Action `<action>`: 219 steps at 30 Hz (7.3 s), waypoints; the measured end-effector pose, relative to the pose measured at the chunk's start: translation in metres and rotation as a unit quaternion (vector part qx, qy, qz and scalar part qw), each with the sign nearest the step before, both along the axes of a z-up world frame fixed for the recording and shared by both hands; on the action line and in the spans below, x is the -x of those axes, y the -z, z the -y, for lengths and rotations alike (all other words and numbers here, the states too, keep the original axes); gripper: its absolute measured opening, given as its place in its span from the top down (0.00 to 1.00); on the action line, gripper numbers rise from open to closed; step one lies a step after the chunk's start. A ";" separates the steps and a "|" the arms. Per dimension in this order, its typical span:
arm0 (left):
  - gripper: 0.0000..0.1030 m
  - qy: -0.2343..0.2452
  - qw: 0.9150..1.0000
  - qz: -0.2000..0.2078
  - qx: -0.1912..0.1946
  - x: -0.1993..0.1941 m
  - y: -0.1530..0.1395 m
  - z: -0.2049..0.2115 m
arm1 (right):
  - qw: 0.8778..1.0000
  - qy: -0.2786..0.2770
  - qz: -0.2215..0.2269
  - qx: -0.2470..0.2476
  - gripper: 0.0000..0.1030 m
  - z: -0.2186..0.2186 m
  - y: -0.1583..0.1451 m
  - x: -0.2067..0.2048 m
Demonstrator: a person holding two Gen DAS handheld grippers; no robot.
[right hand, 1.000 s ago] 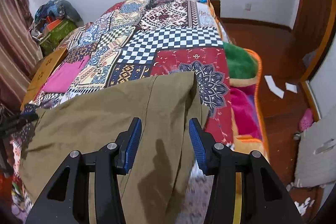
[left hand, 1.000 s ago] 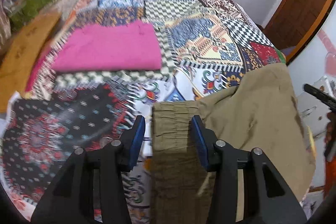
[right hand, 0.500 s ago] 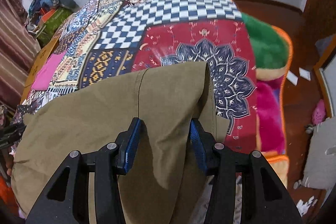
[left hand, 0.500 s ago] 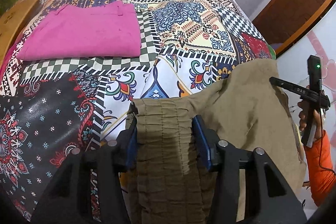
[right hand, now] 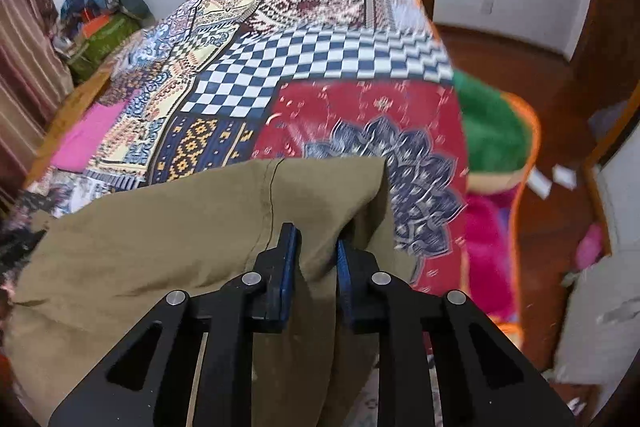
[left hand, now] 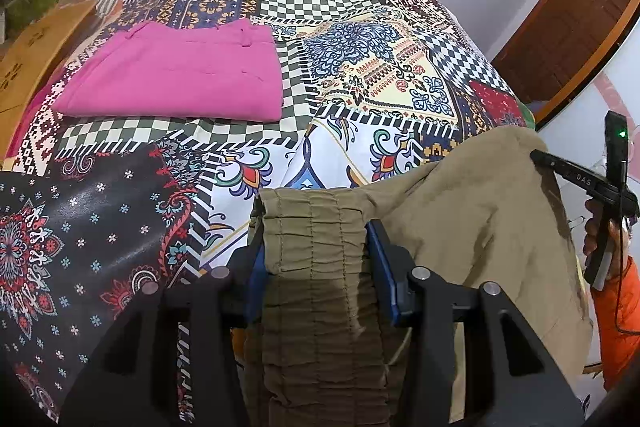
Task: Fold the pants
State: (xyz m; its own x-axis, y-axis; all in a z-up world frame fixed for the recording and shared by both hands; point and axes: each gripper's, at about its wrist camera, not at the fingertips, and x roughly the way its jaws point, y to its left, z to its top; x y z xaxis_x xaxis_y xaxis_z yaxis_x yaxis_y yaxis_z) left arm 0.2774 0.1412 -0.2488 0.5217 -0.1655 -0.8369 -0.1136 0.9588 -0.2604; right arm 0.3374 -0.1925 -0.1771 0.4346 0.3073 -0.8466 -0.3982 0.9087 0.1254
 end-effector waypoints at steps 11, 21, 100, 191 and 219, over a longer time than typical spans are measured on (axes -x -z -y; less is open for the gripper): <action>0.55 -0.010 1.000 -0.006 -0.003 0.010 -0.004 -0.005 | 0.991 0.080 0.027 0.100 0.91 0.067 -0.018 0.000; 0.45 -0.034 0.999 -0.004 -0.032 0.020 -0.031 -0.016 | 0.998 0.034 0.045 0.041 0.57 0.037 -0.045 0.016; 0.66 -0.091 0.994 0.058 -0.007 0.137 -0.064 0.025 | 0.986 -0.168 -0.006 -0.019 0.42 -0.123 -0.051 0.184; 0.75 0.203 0.974 0.082 -0.054 0.029 -0.109 0.286 | 0.992 -0.038 -0.078 -0.095 0.43 0.034 -0.006 0.181; 0.40 0.270 0.961 0.011 -0.060 0.058 -0.073 0.304 | 0.993 0.088 0.019 -0.076 0.43 0.123 -0.064 0.182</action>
